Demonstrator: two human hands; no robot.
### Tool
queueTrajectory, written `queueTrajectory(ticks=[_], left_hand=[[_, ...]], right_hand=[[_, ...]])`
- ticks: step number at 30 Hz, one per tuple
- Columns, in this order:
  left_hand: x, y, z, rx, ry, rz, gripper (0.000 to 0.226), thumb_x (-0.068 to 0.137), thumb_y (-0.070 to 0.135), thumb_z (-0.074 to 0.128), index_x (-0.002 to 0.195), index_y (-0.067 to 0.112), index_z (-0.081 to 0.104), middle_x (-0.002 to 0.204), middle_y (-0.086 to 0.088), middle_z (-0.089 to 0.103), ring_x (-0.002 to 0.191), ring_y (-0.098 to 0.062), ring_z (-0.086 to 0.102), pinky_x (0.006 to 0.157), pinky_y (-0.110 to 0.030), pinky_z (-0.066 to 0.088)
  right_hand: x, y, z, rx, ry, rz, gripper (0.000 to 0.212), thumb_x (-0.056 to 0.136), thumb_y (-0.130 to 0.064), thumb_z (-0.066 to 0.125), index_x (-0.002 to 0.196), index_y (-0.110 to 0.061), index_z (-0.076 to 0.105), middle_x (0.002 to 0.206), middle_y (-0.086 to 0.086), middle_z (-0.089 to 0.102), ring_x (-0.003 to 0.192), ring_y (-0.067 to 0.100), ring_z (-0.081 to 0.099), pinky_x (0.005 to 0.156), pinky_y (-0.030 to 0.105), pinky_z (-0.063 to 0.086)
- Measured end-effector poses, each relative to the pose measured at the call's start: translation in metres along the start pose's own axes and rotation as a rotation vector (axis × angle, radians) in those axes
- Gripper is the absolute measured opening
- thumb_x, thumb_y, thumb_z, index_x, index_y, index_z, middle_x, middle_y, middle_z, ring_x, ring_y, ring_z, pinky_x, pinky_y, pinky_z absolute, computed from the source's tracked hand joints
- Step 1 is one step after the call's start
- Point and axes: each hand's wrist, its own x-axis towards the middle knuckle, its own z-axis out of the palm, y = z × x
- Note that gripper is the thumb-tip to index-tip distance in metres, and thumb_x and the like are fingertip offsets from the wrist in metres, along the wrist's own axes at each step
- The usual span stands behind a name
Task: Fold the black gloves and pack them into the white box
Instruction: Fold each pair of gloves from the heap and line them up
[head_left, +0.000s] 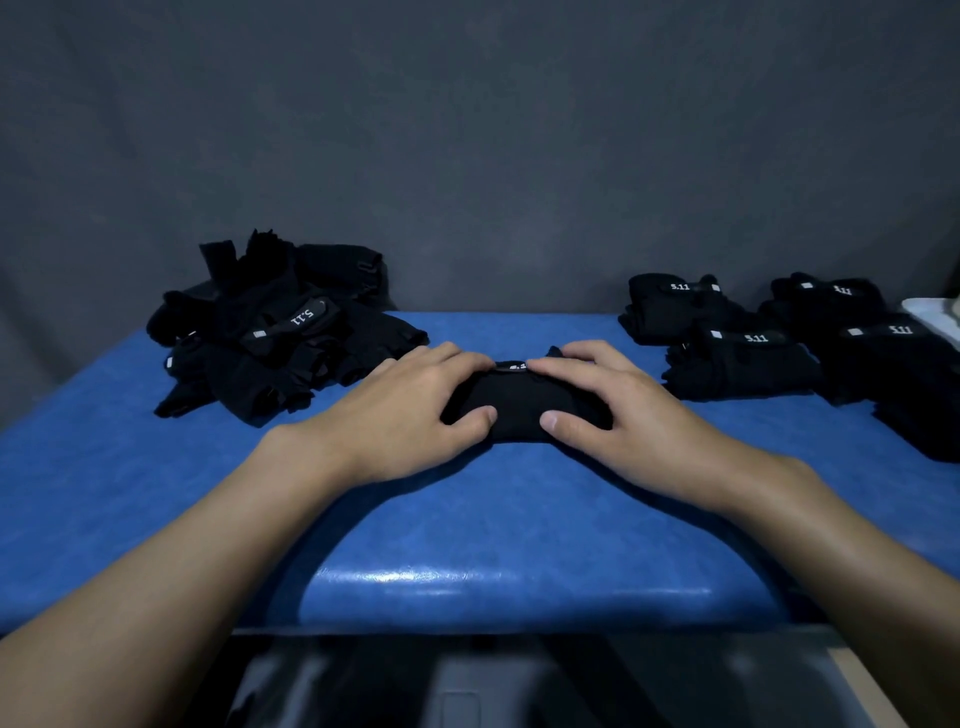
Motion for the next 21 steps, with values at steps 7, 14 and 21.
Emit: queueTrajectory(ticks=[7,14,21], left_hand=[[0.0,-0.001,0.0,0.01,-0.024,-0.03,0.062,0.081,0.064,0.035,0.134,0.034,0.044,0.118,0.015,0.053,0.115,-0.01,0.046,0.099,-0.036,0.037],[0.0,-0.002,0.0,-0.008,-0.026,-0.03,0.06,0.079,0.066,0.036,0.129,0.034,0.048,0.115,0.013,0.054,0.113,-0.011,0.046,0.099,-0.037,0.038],[-0.006,0.004,-0.004,-0.066,-0.029,0.012,0.065,0.073,0.075,0.034,0.123,0.037,0.05,0.112,0.015,0.055,0.11,-0.009,0.048,0.1,-0.038,0.038]], right_hand=[[-0.002,0.001,-0.002,-0.014,-0.028,-0.017,0.045,0.089,-0.036,0.067,0.132,-0.039,0.055,0.145,-0.02,0.031,0.121,-0.005,0.045,0.096,0.009,0.034],[0.0,0.005,-0.002,-0.011,0.005,-0.006,0.061,0.085,-0.036,0.072,0.139,-0.024,0.048,0.134,-0.016,0.046,0.119,-0.001,0.046,0.095,0.001,0.03],[-0.009,0.005,-0.014,-0.025,-0.034,-0.039,0.055,0.081,-0.039,0.074,0.13,-0.028,0.052,0.125,-0.021,0.051,0.115,-0.001,0.05,0.099,0.02,0.041]])
